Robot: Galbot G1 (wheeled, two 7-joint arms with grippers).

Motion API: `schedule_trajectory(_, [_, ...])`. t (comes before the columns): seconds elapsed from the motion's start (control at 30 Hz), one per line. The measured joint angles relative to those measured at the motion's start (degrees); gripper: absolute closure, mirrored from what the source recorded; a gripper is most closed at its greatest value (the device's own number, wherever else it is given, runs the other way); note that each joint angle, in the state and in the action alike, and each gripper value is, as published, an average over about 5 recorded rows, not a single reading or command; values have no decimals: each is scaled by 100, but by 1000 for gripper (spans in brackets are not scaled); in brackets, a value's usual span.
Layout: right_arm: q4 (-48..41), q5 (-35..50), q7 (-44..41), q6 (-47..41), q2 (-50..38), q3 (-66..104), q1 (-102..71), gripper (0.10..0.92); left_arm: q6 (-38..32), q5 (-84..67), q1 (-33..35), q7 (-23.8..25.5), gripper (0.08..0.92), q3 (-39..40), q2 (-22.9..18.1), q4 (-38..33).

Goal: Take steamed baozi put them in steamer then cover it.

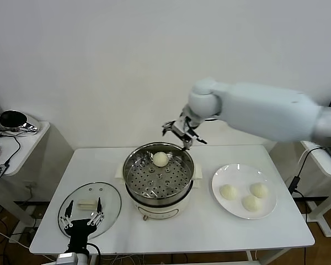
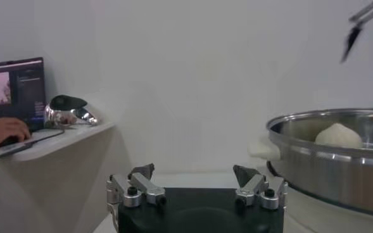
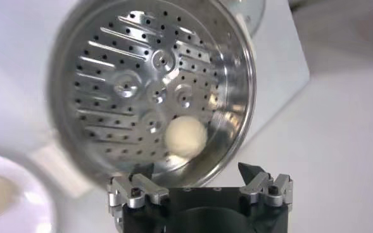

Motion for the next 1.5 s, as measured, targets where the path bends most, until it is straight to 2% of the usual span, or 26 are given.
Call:
schedule_trajectory(0.33, [467,-40,-58,-719,-1474,303,-609,203,-1,3,35,-1,177,-1,50,-41])
schedule_trajectory(0.6, [250,-547,-97,-796,-1974,1204,-1905,203,-3,34,87,-3,177,-46,15,-31])
schedule_trajectory(1.1, [-589,-1576,-106,-479,-1914,2595,-3948,203,-3,35,100,-7,177,-127,-8,8])
schedule_trajectory(1.5, [-1176,-2010,26,-278,-1477,3124,-4744,203,-2,37,81,-7,177,-141,-22,54])
